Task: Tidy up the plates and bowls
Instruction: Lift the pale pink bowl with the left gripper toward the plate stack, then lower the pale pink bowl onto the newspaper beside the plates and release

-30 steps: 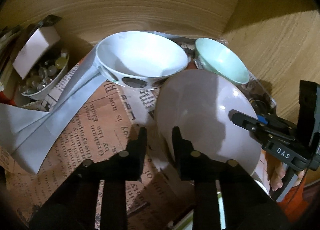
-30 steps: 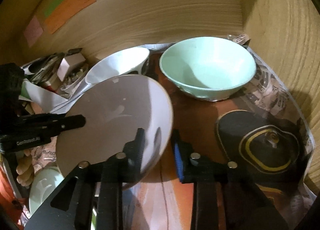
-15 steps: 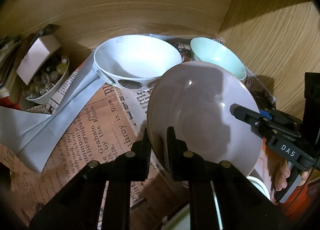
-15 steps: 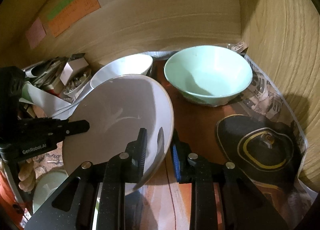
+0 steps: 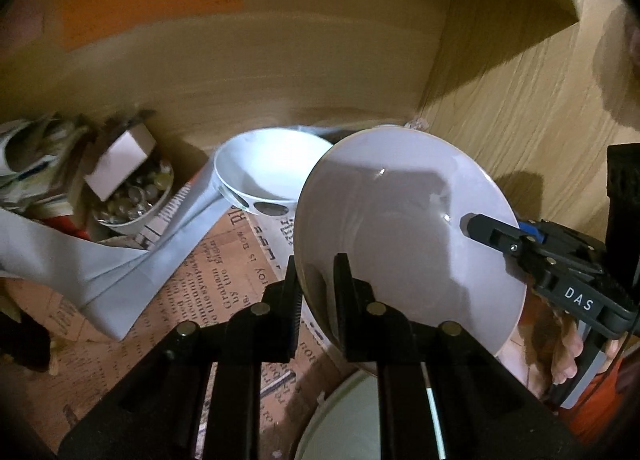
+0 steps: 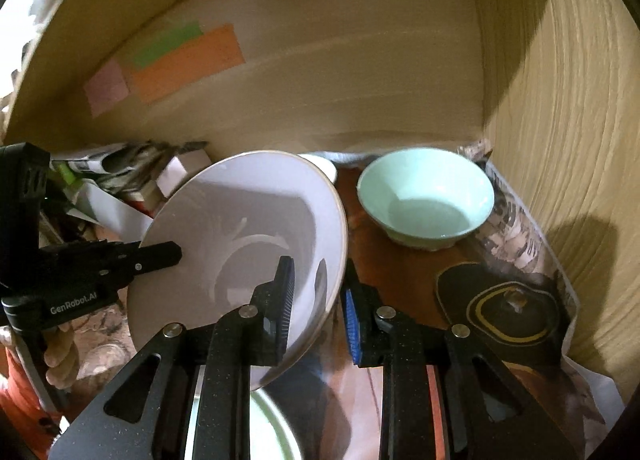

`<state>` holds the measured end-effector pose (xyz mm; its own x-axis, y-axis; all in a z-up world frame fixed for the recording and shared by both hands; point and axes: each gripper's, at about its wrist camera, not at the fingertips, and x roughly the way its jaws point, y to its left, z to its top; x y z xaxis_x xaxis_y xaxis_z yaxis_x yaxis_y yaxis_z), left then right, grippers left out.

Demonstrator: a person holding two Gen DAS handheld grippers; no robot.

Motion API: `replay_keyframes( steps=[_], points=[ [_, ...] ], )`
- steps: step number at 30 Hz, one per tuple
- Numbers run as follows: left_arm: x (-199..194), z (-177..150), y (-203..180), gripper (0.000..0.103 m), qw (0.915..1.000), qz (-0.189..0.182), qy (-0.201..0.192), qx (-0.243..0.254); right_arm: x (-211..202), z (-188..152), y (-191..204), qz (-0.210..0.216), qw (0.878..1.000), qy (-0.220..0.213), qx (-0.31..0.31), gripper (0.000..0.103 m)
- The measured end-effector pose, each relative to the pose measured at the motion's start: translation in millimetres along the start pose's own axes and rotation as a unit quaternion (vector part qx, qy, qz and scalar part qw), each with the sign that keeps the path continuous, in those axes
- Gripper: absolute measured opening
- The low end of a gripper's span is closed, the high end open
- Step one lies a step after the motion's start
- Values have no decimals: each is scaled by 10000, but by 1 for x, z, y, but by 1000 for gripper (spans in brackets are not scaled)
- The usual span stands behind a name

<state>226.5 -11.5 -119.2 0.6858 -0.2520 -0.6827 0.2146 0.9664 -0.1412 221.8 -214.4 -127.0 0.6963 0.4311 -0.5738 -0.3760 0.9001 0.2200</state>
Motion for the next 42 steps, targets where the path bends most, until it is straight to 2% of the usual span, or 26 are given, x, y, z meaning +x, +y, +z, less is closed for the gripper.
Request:
replay_keyframes(
  steps=[13,24,35,42],
  points=[
    [-60,-30,11,14,9987,151,-451,-195,-31,-11,44,305,9988,-241,-284,21],
    [-108,-69,30,14,9963,344,-637,-470,-43,-28,90,644,9960,-282,-547,21],
    [-152,-113,52,14,9925,651,-767,-700,-43,-49,137,999,9920,-192,-747,21],
    [-167,-138,66,14,9904,754,-769,-861,-31,-65,159,1173,9900,58,-777,21]
  ],
)
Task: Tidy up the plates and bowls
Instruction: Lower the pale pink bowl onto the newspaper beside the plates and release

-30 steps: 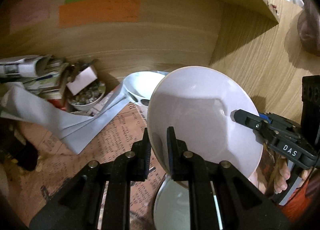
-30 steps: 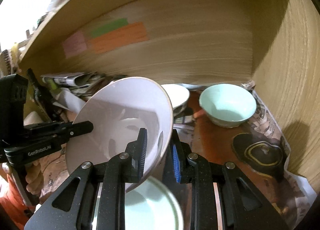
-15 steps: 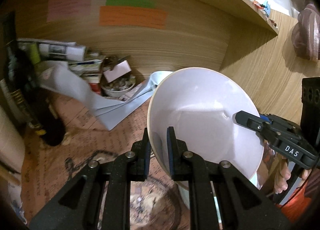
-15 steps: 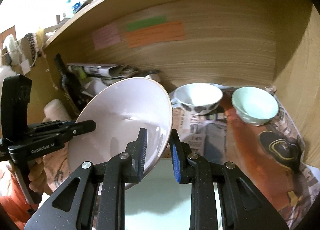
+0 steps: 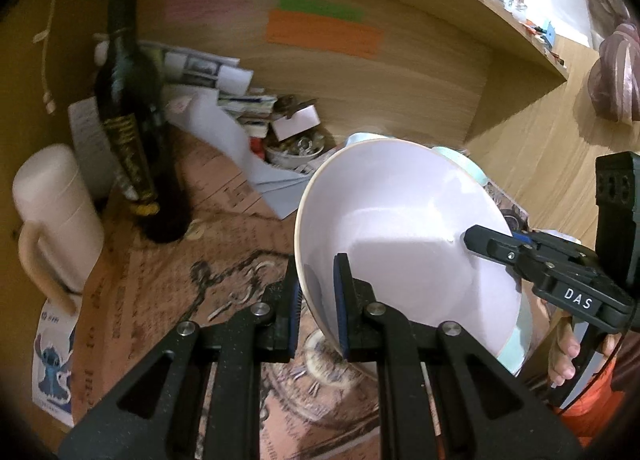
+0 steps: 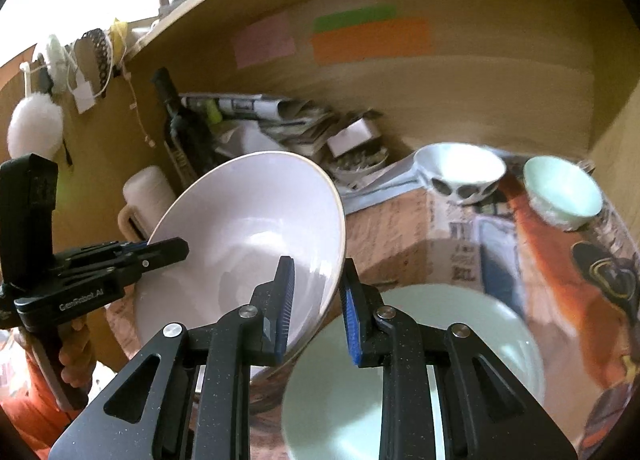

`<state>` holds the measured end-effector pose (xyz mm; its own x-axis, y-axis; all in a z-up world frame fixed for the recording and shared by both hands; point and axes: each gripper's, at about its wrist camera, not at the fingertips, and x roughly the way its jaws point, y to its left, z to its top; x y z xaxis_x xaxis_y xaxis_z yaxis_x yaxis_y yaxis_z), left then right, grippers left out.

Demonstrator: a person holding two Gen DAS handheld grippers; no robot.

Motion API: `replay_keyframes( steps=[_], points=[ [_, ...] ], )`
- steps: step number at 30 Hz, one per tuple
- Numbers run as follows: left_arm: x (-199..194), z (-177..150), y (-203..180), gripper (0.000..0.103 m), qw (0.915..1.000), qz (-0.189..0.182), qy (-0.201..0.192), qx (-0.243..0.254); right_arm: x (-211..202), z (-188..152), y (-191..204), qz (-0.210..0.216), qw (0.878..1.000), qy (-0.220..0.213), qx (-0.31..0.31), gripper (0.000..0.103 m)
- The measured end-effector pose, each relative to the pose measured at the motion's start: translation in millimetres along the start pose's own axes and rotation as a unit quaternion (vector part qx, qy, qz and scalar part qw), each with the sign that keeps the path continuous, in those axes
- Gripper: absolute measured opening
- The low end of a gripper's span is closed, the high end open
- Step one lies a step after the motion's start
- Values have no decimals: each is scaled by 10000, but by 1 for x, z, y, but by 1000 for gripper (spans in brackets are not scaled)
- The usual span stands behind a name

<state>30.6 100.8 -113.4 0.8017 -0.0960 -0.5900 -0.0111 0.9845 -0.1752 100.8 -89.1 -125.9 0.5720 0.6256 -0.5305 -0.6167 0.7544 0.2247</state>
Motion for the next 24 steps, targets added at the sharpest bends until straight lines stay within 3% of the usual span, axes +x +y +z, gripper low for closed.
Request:
replay_keyframes(
  steps=[10,24],
  points=[
    [-6,-28,28,14,9995,156,193,-220,26,-19,23,181,9989,439,-13,21],
    [9,-52,47,14,9975,173,534,-436,57,-33,32,95,9943,1060,-77,21]
  ],
)
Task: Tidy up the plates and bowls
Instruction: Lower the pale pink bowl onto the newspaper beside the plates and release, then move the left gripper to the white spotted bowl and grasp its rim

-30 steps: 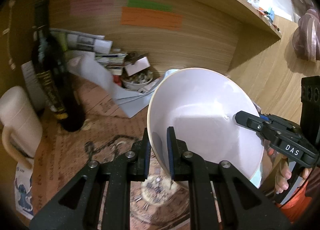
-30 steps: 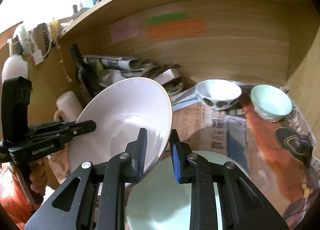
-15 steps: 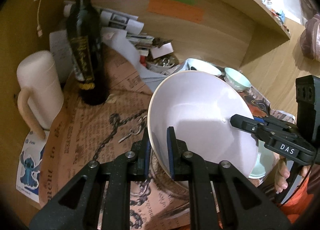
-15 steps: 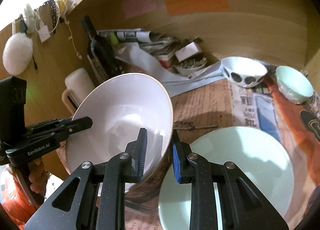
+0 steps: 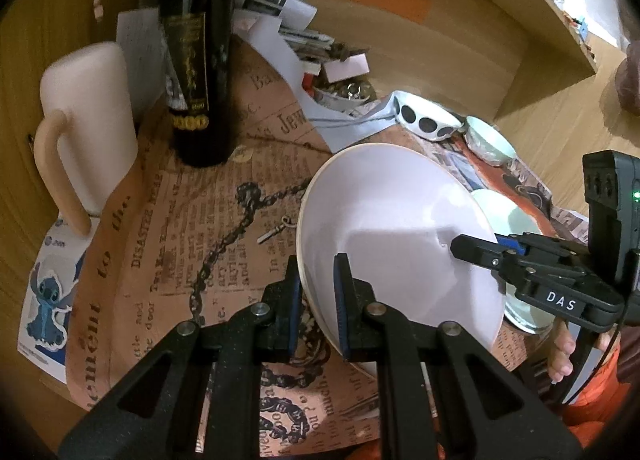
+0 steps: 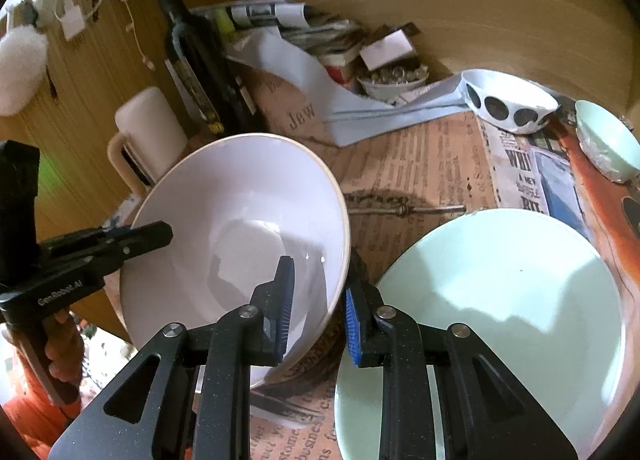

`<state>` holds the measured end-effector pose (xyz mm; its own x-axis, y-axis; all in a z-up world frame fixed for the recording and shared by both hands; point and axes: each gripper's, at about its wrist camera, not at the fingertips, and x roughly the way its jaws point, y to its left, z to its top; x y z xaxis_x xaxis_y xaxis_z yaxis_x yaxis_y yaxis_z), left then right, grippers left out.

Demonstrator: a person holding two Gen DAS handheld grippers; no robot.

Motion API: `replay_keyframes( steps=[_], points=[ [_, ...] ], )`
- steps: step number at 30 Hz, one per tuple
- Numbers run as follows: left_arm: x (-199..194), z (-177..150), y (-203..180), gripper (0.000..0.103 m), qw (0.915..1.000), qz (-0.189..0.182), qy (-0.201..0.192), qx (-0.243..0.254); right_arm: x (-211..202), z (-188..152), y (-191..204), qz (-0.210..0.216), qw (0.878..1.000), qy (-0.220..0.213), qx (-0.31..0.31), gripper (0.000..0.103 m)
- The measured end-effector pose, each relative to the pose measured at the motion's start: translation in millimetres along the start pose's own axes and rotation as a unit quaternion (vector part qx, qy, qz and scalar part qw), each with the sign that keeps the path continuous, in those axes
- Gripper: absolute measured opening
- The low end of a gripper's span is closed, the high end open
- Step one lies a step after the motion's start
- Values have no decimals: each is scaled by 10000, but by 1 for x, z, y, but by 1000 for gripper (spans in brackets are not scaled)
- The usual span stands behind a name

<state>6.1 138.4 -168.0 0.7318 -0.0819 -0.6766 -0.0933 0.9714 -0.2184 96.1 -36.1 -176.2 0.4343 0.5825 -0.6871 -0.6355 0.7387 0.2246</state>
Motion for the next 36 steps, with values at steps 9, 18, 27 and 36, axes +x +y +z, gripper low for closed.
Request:
replay_keyframes(
  steps=[9,18,27,36],
  points=[
    [8,-4,6,14,10000,19,87,-36,6,1,4,-111,9997,109,-173,23],
    [10,-5,7,15,10000,21,89,-12,6,2,6,-98,9994,112,-318,24],
    [-6,5,-3,44,9985,398,-252,273,-23,5,-5,-165,9989,-351,-259,42],
    [-26,31,-22,65,9974,261,-609,274,-66,16,-31,-519,9940,-941,-189,44]
  ],
)
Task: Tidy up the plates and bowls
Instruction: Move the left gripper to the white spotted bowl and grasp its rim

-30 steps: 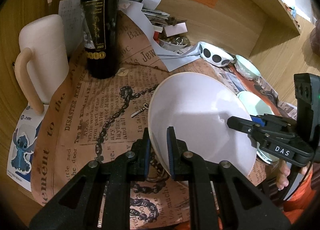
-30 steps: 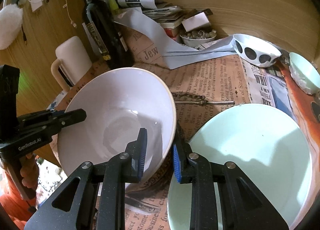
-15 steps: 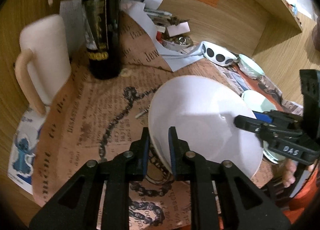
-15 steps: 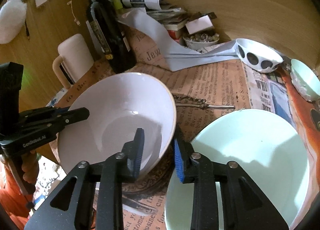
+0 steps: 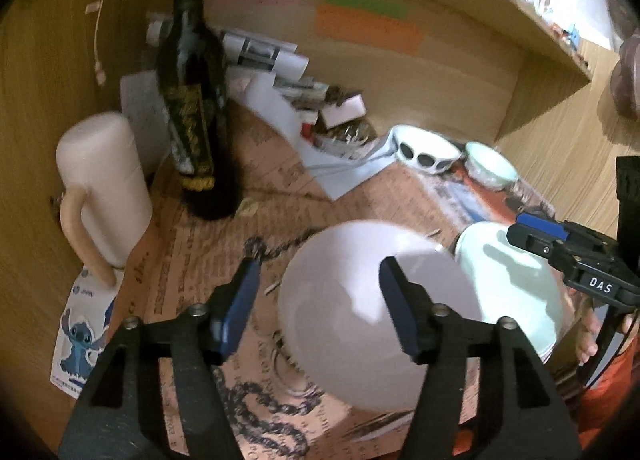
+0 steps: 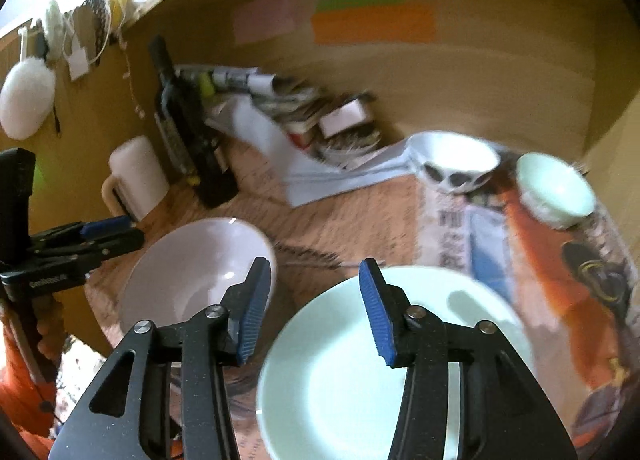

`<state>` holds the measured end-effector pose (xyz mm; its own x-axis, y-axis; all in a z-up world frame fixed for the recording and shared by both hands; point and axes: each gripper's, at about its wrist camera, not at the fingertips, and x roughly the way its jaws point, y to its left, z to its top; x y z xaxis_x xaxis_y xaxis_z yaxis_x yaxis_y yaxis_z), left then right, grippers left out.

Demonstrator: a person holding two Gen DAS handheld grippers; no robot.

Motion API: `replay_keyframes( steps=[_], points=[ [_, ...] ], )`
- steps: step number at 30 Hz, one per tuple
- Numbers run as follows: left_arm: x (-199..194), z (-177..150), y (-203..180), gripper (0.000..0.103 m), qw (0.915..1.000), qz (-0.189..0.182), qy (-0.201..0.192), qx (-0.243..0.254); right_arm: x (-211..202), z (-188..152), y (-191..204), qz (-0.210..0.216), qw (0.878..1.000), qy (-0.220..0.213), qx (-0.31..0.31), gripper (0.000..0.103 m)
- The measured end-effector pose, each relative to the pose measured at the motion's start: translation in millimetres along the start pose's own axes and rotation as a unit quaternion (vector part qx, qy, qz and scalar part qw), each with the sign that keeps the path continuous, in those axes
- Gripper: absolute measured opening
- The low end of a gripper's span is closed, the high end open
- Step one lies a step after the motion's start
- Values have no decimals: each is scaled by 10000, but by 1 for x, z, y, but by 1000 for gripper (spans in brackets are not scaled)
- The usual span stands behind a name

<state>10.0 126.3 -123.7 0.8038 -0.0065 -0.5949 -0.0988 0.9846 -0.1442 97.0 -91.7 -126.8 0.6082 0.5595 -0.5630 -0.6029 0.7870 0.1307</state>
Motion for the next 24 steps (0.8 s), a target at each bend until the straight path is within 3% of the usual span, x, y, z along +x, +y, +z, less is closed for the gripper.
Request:
replay_keyframes(
  steps=[3,6,10,17,24],
  points=[
    [-3,13,-12,74,9999,-10,-160,58,-13,6,-11,-165,9996,-232,18,61],
    [-4,26,-24,86,9993,17,-354,128,-28,14,-24,-417,9976,-544,30,65],
    [1,44,-39,88,9982,38,-544,238,-39,25,-41,-581,9954,-760,91,72],
    [21,75,-66,94,9974,-67,-643,307,-41,41,-74,-849,9924,-863,232,73],
    [51,106,-92,96,9973,-152,-541,464,-14,57,-109,-1035,9916,-683,376,72]
  ],
)
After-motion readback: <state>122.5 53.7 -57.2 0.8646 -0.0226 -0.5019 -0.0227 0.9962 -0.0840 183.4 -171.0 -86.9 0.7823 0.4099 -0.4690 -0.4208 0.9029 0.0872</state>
